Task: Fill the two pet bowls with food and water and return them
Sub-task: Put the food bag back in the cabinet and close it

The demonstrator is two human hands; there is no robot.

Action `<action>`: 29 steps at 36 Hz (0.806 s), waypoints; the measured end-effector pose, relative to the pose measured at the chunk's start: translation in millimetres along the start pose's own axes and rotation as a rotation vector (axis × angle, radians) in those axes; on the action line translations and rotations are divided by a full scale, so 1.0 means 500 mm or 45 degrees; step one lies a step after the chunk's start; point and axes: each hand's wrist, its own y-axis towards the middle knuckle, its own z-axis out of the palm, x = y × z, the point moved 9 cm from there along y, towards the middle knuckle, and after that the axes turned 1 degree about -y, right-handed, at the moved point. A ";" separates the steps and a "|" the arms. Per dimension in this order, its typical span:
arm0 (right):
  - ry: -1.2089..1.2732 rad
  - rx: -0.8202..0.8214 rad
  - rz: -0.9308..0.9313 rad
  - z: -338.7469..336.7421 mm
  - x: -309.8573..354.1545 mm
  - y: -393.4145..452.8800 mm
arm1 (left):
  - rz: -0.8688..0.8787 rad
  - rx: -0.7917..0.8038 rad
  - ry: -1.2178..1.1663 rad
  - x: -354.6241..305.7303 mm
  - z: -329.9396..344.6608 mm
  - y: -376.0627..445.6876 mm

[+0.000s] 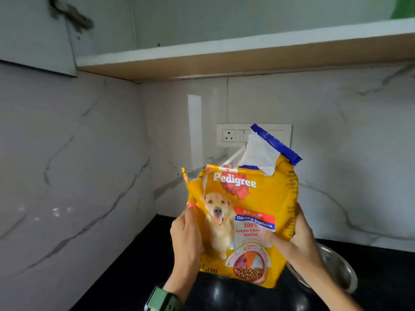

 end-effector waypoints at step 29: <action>-0.629 -0.439 -1.382 0.194 0.852 0.424 | 1.251 -0.335 0.397 -1.020 -0.100 0.245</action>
